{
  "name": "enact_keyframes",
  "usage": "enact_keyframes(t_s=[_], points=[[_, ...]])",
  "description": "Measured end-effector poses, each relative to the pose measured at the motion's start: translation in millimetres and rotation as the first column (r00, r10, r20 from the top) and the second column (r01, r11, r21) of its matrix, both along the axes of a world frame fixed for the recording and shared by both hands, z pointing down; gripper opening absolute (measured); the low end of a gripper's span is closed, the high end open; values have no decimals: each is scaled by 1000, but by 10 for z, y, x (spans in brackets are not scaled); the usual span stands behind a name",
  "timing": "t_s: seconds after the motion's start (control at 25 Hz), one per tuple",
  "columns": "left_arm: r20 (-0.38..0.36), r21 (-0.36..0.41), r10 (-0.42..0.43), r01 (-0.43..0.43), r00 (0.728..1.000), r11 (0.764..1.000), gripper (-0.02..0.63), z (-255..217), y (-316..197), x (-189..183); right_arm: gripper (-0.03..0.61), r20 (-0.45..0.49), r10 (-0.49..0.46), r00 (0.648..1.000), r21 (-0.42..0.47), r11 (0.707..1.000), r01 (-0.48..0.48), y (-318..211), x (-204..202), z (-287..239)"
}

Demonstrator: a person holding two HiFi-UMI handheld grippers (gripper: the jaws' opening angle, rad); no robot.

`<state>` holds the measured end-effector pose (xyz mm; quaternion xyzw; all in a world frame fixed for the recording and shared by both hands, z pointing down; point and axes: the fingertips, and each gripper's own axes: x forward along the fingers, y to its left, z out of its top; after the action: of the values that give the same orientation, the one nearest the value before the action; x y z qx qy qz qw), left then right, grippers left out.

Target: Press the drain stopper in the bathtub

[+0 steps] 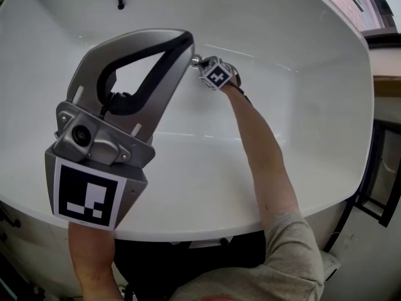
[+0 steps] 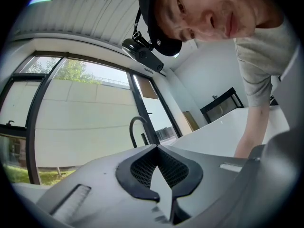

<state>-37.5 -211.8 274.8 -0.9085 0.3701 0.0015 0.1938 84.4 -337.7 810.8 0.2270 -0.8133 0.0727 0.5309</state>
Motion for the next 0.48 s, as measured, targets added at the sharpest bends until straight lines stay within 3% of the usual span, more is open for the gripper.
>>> enact_keyframes(t_s=[0.16,0.48], points=[[31,10,-3,2,1000,1000,8,23,-9,-8,3,32,89,996,28,996,-89,-195,-12,181],[97,26,-10,8,995,1000,8,54,-13,4,5,15,105,994,46,993,-105,-285,-94,429]])
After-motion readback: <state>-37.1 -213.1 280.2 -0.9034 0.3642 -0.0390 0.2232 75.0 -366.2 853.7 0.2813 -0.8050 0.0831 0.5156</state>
